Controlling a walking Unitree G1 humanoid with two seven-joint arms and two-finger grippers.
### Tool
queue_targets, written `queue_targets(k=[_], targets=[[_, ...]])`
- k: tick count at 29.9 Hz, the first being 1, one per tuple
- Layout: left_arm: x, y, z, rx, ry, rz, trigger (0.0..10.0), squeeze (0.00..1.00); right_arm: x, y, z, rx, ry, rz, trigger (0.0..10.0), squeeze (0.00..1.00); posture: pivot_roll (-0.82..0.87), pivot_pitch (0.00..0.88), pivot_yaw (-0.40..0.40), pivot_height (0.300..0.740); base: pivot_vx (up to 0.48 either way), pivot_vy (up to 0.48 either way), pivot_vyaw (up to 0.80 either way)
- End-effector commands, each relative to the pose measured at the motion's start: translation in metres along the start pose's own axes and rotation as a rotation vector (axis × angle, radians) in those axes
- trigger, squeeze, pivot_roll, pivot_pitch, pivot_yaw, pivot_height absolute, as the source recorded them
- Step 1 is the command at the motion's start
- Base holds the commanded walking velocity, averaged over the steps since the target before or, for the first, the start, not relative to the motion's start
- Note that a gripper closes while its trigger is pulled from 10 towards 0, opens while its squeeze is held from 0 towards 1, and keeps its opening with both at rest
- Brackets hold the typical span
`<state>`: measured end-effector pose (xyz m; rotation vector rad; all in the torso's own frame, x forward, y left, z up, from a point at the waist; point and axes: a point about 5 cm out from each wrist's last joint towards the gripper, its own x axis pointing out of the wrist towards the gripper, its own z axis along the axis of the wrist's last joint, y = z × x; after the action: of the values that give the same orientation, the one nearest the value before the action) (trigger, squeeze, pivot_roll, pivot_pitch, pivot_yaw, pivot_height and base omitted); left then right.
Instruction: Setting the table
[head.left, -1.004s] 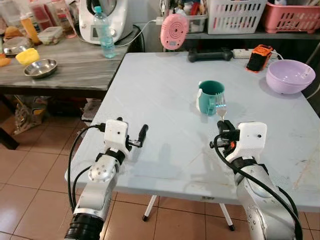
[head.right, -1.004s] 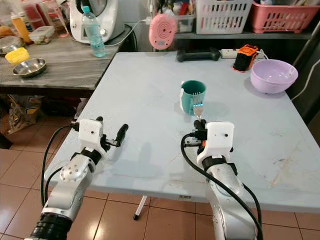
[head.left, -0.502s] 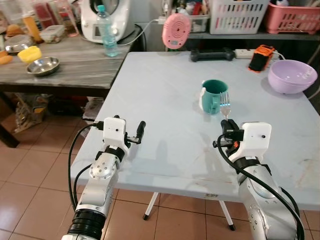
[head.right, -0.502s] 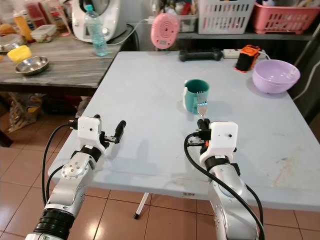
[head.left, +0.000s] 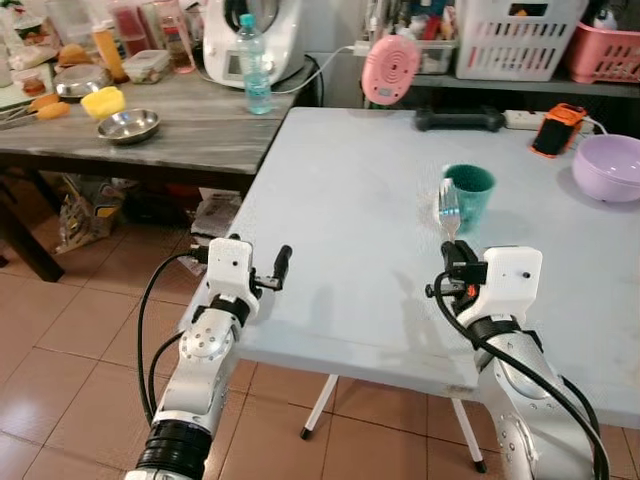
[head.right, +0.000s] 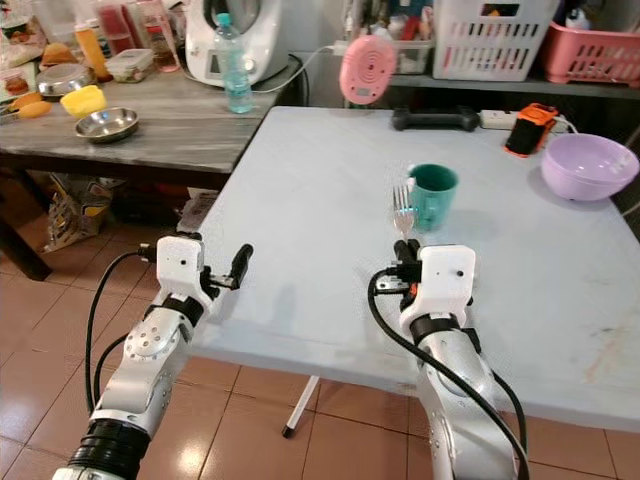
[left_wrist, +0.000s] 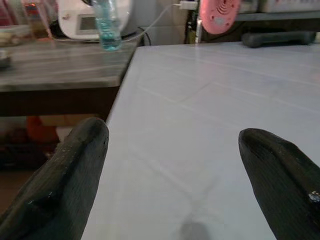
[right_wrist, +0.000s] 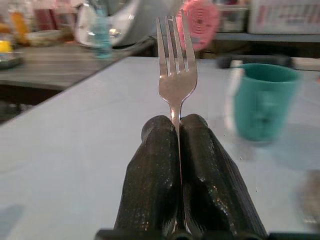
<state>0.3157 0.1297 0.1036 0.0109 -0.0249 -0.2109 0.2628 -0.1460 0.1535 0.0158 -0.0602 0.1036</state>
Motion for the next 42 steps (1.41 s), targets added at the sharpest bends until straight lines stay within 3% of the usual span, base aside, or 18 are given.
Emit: queue_targets(k=[1, 23, 30, 42], targets=[[0.001, -0.001, 0.0, 0.007, 0.0, -0.012, 10.0, 0.0, 0.0, -0.004, 0.0, -0.006, -0.004, -0.019, 10.0, 0.0, -0.2, 0.0, 0.069, 0.74, 0.0, 0.386, 0.0], [0.004, 0.0, 0.0, 0.018, -0.004, -0.012, 10.0, 0.0, 0.001, -0.005, 0.001, -0.006, -0.015, -0.04, 10.0, 0.0, -0.19, 0.0, 0.074, 0.74, 0.0, 0.397, 0.0], [0.005, -0.01, 0.0, 0.015, -0.009, -0.039, 10.0, 0.0, 0.002, -0.005, 0.002, -0.011, -0.022, -0.048, 10.0, 0.0, -0.19, 0.0, 0.074, 0.74, 0.0, 0.467, 0.0], [0.007, -0.014, -0.001, 0.023, -0.018, -0.056, 10.0, 0.0, 0.004, -0.005, 0.002, -0.019, -0.03, -0.054, 10.0, 0.0, -0.18, 0.0, 0.078, 0.74, 0.0, 0.48, 0.0]])
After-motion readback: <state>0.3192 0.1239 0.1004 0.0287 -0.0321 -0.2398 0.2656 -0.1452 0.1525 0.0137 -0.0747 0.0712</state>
